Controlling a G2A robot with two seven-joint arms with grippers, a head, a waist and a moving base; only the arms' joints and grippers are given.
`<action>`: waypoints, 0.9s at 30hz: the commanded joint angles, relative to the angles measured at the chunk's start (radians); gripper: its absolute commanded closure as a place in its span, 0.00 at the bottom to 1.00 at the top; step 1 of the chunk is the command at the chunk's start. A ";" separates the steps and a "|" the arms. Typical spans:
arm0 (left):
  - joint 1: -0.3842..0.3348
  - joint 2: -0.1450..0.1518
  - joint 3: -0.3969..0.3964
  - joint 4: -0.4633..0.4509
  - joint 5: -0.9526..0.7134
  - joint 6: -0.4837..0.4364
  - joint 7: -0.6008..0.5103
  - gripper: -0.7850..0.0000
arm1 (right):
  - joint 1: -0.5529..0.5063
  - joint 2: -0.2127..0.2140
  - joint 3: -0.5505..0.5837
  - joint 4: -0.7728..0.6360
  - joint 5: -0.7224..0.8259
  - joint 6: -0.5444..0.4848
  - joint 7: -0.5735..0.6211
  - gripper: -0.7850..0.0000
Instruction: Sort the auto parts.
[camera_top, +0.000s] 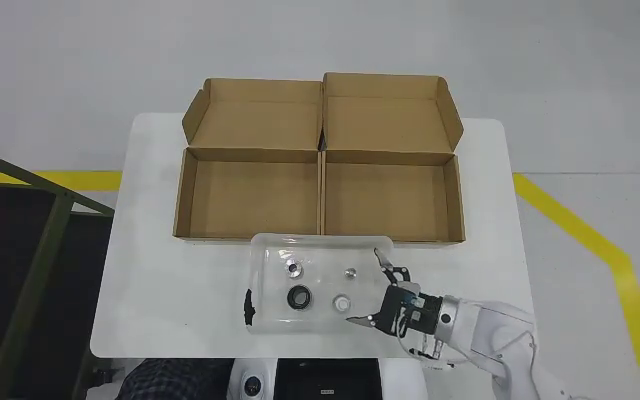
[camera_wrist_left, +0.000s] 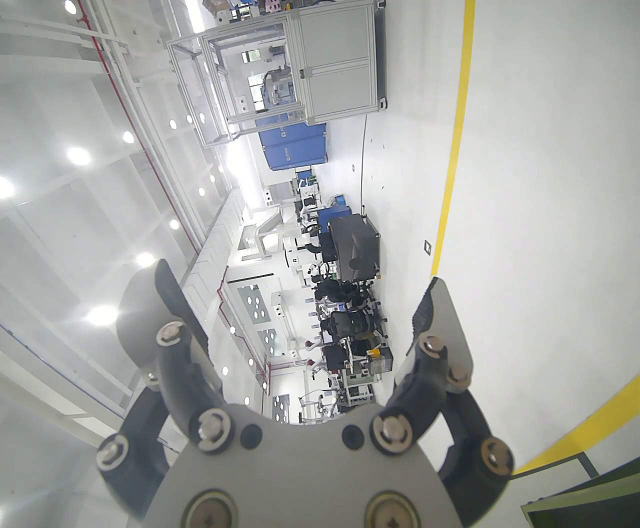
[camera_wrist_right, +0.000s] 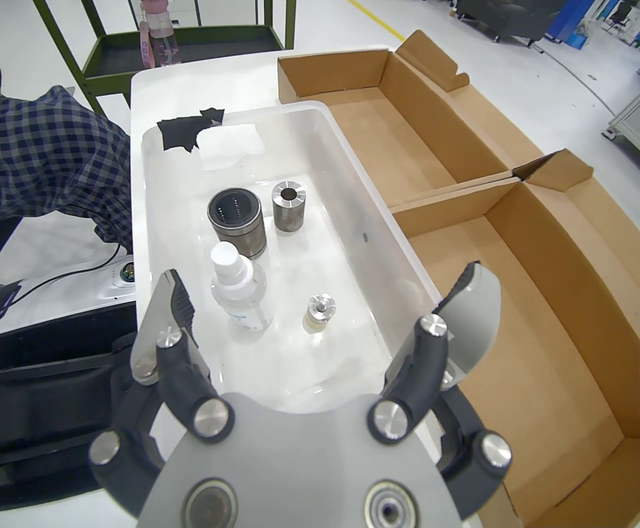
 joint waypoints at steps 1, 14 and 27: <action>0.000 0.000 0.000 0.000 0.000 0.000 0.000 0.00 | 0.013 0.000 -0.015 0.007 0.014 -0.001 0.029 0.00; 0.000 0.000 0.000 0.000 0.000 0.000 0.000 0.00 | 0.063 0.005 -0.098 0.045 0.060 0.004 0.142 0.00; 0.000 0.000 0.000 0.000 0.000 0.000 0.000 0.00 | 0.092 0.016 -0.125 0.073 0.083 0.007 0.181 0.24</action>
